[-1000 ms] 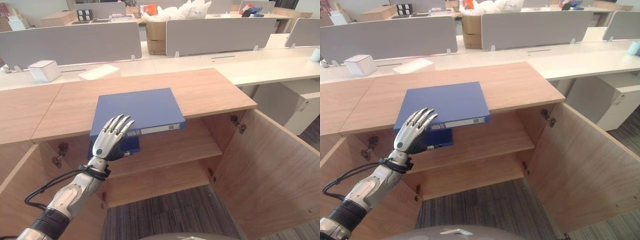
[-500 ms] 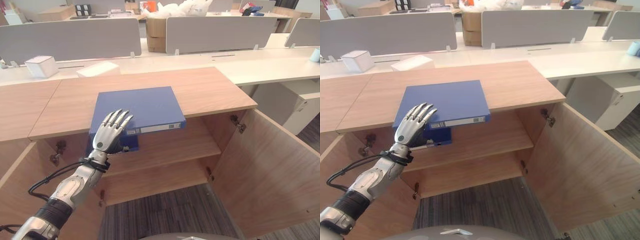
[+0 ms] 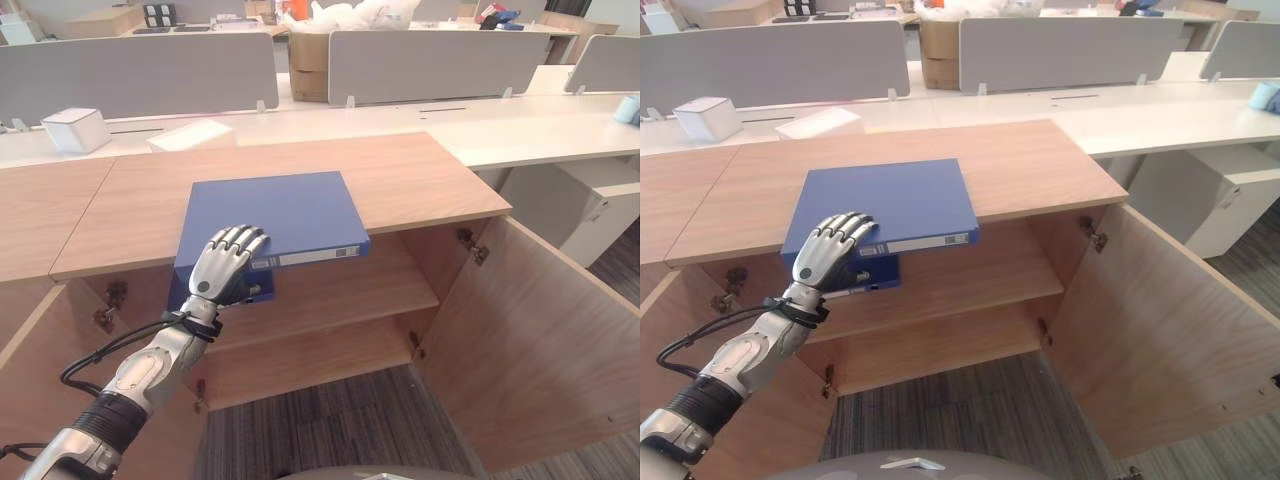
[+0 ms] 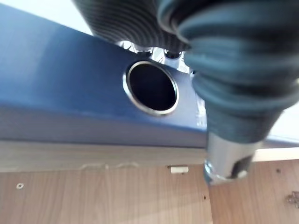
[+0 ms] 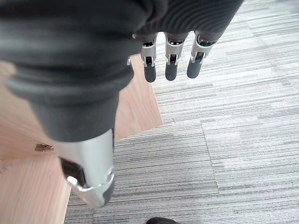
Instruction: Put the empty folder in the office cabinet
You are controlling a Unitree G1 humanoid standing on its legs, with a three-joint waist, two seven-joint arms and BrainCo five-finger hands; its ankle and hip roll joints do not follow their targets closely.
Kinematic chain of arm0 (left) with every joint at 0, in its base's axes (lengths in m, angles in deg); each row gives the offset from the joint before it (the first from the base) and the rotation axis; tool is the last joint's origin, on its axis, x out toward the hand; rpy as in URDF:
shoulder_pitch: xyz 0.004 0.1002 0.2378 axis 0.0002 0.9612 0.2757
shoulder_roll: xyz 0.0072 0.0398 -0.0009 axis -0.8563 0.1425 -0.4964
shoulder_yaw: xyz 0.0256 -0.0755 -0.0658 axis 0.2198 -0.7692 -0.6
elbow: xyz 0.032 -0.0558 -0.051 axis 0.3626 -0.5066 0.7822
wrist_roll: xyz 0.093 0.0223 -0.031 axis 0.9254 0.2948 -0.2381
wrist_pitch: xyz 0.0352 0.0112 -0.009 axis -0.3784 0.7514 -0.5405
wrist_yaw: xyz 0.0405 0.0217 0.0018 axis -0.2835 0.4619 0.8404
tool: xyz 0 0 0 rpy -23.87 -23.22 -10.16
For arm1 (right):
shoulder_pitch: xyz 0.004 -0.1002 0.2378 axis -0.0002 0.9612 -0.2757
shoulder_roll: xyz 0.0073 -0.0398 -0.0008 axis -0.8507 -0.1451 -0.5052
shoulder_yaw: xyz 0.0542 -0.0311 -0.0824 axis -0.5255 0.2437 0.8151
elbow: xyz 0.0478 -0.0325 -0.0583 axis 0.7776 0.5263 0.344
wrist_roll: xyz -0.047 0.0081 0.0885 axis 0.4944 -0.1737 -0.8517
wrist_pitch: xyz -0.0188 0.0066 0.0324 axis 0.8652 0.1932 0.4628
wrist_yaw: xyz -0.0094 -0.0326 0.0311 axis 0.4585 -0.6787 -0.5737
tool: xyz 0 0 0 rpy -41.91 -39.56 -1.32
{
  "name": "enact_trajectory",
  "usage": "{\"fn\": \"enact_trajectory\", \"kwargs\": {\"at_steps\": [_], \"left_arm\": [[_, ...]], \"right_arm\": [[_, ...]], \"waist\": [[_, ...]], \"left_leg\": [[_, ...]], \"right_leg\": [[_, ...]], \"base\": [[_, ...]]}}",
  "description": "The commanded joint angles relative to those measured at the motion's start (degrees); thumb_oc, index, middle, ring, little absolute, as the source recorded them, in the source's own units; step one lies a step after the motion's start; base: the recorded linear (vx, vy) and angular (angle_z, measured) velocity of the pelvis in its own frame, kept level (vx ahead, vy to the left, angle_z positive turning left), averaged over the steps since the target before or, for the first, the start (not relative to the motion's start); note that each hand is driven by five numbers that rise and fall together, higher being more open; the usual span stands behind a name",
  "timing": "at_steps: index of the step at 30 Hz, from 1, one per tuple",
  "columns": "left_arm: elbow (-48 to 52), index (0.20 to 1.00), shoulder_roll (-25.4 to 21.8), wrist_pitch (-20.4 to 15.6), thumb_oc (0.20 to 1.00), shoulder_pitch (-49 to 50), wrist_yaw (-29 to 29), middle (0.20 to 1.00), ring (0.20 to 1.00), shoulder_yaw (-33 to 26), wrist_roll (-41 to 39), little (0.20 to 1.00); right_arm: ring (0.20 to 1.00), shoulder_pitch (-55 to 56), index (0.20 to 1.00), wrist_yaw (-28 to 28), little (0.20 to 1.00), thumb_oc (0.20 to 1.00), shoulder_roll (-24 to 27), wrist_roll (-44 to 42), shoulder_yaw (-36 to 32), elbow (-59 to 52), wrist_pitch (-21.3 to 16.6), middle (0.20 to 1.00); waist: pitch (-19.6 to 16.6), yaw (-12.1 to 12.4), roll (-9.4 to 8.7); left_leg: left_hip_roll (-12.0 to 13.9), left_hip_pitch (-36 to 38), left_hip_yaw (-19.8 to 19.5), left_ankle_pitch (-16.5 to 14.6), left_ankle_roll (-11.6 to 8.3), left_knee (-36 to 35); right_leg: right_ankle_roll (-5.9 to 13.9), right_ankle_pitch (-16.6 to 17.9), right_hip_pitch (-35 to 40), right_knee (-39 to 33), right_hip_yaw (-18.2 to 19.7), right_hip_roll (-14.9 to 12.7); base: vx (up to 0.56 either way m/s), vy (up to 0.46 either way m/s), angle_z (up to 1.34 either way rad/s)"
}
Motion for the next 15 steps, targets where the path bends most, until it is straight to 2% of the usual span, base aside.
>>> {"fn": "enact_trajectory", "kwargs": {"at_steps": [1, 15], "left_arm": [[-2.94, 0.200, -2.66, 0.18, 0.200, -7.52, -0.55, 0.200, 0.200, 0.14, 0.94, 0.200], [-2.51, 0.200, -4.74, -0.32, 0.200, -8.11, -0.12, 0.200, 0.200, -0.46, -0.83, 0.200]], "right_arm": [[1.000, -3.93, 1.000, 1.95, 1.000, 1.000, 2.46, -0.90, 0.86, 2.12, -1.30, 1.000], [1.000, -4.41, 1.000, 2.04, 1.000, 1.000, 2.14, -3.35, -0.10, -0.97, -2.29, 1.000]], "waist": [[1.70, -1.28, -1.24], [1.28, -1.26, -1.05]], "left_leg": [[2.43, 3.83, 1.10, -9.80, -4.31, 0.06], [1.38, 3.71, 2.62, -10.10, -3.64, 0.06]], "right_leg": [[3.12, -3.54, -0.35, 0.25, -2.42, -0.49], [4.16, -2.54, -1.04, 0.25, -1.93, -1.32]], "base": [[0.00, 0.000, 0.00], [-0.03, 0.029, -0.06]]}}
